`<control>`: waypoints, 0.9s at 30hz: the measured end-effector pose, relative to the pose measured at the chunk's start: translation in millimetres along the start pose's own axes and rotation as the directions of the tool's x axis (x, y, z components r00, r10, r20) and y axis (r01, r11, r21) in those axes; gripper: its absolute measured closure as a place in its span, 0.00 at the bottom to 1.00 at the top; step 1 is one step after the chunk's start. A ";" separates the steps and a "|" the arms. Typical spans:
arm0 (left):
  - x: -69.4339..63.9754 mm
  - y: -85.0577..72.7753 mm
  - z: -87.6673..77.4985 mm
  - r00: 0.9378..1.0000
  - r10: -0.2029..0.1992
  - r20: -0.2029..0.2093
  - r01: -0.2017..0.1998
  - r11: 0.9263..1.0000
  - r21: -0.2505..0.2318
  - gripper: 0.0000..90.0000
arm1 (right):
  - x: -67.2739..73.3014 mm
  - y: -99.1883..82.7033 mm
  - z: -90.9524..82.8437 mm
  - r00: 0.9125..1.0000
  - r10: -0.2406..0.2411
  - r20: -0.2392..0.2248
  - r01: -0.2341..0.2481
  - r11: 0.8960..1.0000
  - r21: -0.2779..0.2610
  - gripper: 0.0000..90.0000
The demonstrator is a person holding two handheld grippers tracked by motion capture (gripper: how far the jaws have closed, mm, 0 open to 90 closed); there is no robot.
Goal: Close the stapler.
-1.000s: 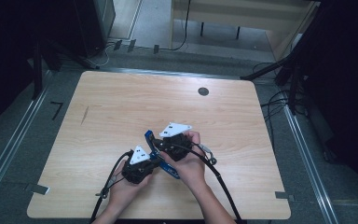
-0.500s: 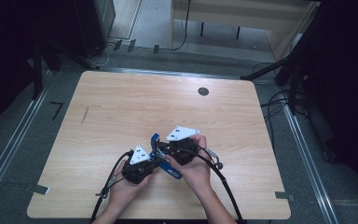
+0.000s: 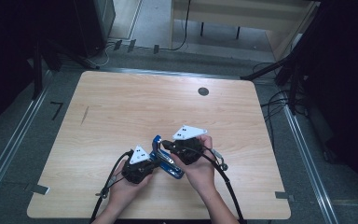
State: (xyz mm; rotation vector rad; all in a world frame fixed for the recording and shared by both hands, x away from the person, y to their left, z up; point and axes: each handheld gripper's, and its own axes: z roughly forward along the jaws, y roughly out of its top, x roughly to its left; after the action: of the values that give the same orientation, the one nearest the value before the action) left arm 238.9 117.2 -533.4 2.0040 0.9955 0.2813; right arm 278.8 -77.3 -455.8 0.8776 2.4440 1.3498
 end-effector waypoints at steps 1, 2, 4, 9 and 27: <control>0.1 0.0 0.0 1.000 0.000 0.001 0.000 1.000 0.000 1.00 | -0.7 1.6 -0.7 1.000 0.000 0.002 0.000 1.000 -0.003 1.00; 0.1 0.0 0.0 1.000 -0.001 -0.001 0.001 1.000 0.000 1.00 | -1.3 3.5 -1.5 1.000 0.001 0.003 -0.001 1.000 -0.008 1.00; 0.4 0.1 -0.1 1.000 -0.006 -0.001 0.006 1.000 0.001 1.00 | -3.0 7.8 -2.7 1.000 0.000 0.010 0.000 1.000 -0.019 1.00; 0.1 0.0 0.0 1.000 -0.008 -0.002 0.008 1.000 0.000 1.00 | -5.6 20.8 -5.1 1.000 0.003 0.030 -0.002 0.999 -0.042 1.00; 0.9 0.0 -0.5 1.000 -0.003 0.001 0.003 1.000 0.004 1.00 | 12.9 44.5 2.0 0.998 -0.057 0.006 0.058 0.997 -0.044 1.00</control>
State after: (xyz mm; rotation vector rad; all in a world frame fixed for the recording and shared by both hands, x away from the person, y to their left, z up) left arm 239.2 118.2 -533.3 2.0061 0.9990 0.2770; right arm 287.0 -50.3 -419.0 0.7932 2.4069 1.3740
